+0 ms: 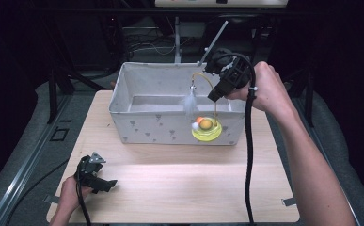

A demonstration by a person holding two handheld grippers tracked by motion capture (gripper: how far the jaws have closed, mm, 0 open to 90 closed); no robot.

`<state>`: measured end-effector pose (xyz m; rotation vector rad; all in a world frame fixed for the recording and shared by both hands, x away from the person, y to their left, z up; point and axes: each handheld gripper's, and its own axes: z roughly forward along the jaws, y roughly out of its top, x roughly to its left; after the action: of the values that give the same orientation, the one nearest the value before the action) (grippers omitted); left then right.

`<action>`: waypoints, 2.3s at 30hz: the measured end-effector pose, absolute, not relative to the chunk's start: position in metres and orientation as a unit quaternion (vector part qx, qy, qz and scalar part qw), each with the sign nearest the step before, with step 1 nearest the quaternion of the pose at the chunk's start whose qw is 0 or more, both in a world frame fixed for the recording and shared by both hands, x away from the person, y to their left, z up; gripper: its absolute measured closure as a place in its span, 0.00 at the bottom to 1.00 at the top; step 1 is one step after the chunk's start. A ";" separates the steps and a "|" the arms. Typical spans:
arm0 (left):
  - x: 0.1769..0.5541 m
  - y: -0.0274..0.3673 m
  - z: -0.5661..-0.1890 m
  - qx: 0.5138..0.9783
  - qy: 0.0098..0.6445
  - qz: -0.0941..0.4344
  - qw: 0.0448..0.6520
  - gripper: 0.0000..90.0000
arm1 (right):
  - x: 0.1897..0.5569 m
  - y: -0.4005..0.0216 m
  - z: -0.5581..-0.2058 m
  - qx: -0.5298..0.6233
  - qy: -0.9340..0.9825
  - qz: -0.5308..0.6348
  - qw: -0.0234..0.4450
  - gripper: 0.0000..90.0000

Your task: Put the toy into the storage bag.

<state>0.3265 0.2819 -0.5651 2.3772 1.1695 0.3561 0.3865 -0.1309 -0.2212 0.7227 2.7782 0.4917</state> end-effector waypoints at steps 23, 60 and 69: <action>0.327 0.282 -0.565 0.865 0.426 0.129 0.232 0.01 | 0.400 -0.130 -0.185 0.264 0.939 0.174 0.138 0.98; 0.327 0.281 -0.565 0.865 0.425 0.129 0.232 0.01 | 0.456 -0.145 -0.175 0.344 0.899 0.191 0.194 0.99; 0.327 0.282 -0.565 0.865 0.425 0.131 0.233 0.01 | 0.478 -0.155 -0.186 0.374 0.892 0.185 0.175 0.99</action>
<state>0.3266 0.2819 -0.5648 2.3757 1.1689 0.3586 0.4776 -0.1545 -0.1857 1.0605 2.5261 0.5252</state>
